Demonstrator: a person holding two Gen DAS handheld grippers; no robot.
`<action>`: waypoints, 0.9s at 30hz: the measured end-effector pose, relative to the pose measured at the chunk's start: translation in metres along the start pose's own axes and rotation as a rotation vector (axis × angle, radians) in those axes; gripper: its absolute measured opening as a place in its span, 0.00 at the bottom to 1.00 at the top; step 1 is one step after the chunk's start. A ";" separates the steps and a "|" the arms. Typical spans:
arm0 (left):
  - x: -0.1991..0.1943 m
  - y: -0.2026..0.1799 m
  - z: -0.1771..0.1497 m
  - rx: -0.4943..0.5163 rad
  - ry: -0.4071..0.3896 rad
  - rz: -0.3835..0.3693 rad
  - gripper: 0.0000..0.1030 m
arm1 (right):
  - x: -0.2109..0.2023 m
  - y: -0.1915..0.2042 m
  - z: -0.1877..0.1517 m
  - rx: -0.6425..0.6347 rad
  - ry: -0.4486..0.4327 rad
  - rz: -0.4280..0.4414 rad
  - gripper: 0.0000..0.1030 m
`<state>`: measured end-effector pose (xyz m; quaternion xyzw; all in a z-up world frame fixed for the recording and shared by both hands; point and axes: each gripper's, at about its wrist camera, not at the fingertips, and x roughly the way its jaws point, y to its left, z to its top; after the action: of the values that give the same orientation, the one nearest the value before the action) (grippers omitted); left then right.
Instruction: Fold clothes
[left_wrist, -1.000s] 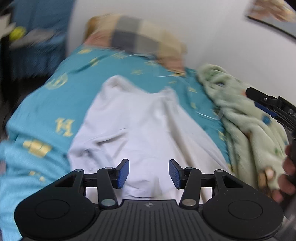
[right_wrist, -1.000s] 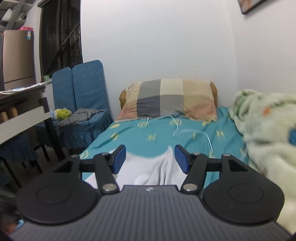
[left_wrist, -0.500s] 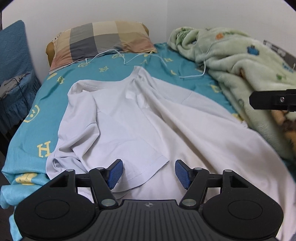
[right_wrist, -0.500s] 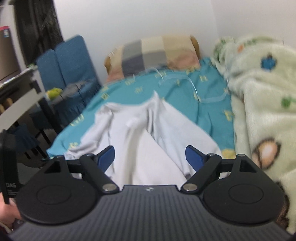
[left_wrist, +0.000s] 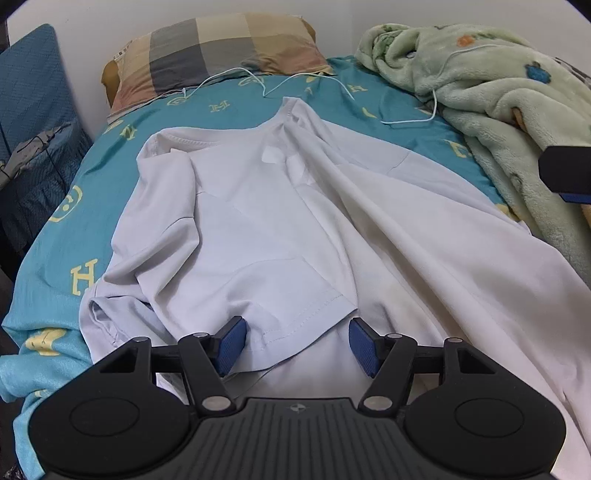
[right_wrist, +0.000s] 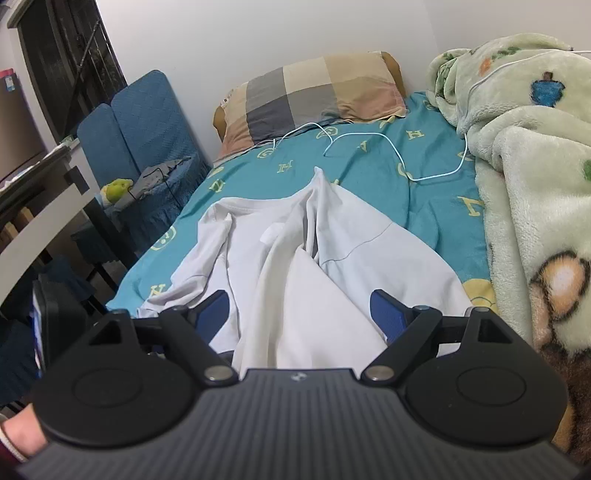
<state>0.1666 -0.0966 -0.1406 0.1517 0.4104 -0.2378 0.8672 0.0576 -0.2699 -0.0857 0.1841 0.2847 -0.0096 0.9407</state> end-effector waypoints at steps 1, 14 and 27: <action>0.001 0.001 0.000 -0.005 0.003 0.002 0.62 | 0.000 0.001 0.000 -0.001 0.000 -0.003 0.82; 0.003 0.020 0.007 -0.122 -0.017 -0.005 0.11 | 0.011 0.000 -0.004 -0.011 0.010 -0.016 0.82; -0.042 0.054 0.018 -0.320 -0.131 -0.105 0.08 | 0.014 -0.005 -0.006 0.000 0.003 -0.039 0.82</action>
<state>0.1837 -0.0477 -0.0931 -0.0258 0.3930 -0.2238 0.8915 0.0654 -0.2712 -0.0994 0.1784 0.2895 -0.0275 0.9400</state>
